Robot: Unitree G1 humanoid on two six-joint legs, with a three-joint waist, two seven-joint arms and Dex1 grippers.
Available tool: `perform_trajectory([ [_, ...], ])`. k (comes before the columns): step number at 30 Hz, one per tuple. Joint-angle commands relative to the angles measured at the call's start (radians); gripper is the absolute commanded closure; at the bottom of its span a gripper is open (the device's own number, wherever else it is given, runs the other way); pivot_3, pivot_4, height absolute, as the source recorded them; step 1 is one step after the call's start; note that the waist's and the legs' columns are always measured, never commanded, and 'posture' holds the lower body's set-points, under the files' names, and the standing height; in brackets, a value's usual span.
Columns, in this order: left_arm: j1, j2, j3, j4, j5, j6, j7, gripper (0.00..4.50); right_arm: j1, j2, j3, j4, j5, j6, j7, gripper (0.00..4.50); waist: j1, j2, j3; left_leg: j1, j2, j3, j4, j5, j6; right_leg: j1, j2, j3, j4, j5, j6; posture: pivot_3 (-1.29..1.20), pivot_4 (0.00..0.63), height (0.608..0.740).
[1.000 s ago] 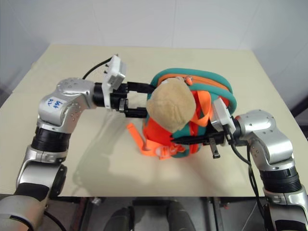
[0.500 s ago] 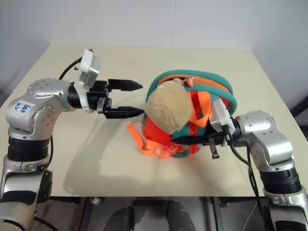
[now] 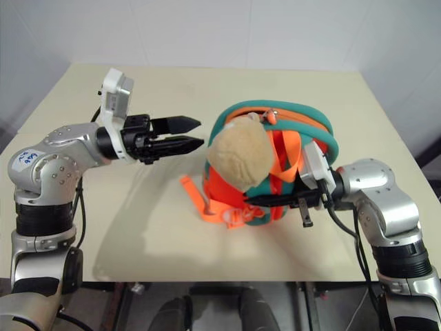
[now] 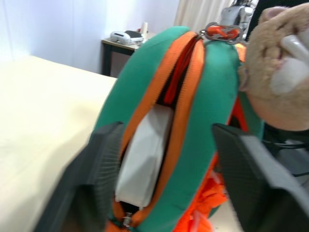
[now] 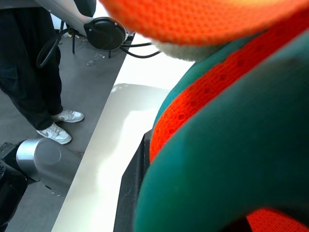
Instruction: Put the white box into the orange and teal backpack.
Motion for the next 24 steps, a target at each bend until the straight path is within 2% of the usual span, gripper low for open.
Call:
perform_trajectory([
  [1,0.001,0.035,-0.005,-0.016,0.0,-0.012,-0.021,2.85,0.001,-0.013,-0.029,-0.037,0.012,-0.012,-0.009,4.5,-0.001,0.0,0.0,0.0,0.0,0.0,0.0,0.0,0.0,0.0,0.0,0.0,0.0,0.0,0.0,0.0,0.15,0.74],
  [6,-0.016,0.076,-0.075,0.054,0.077,-0.047,-0.045,4.49,0.0,-0.016,-0.029,-0.035,0.009,-0.012,-0.015,4.5,0.0,0.0,0.0,0.0,0.0,0.0,0.0,0.0,0.0,0.0,0.0,0.0,0.0,0.0,0.0,0.0,0.15,0.74],
  [16,-0.096,-0.008,-0.223,0.219,0.183,-0.165,-0.141,4.49,-0.004,-0.011,-0.025,-0.032,0.002,-0.016,-0.024,4.5,0.004,0.0,0.0,0.0,0.0,0.0,-0.001,0.0,0.0,0.0,0.0,0.0,-0.001,0.0,0.0,0.0,0.15,0.74],
  [24,-0.121,-0.086,-0.279,0.319,0.254,-0.23,-0.178,4.49,-0.007,-0.01,-0.021,-0.037,-0.003,-0.013,-0.034,4.5,0.001,0.0,0.0,0.0,0.0,0.0,-0.001,0.0,0.0,0.0,0.0,0.0,-0.001,0.0,0.0,0.0,0.15,0.74],
])
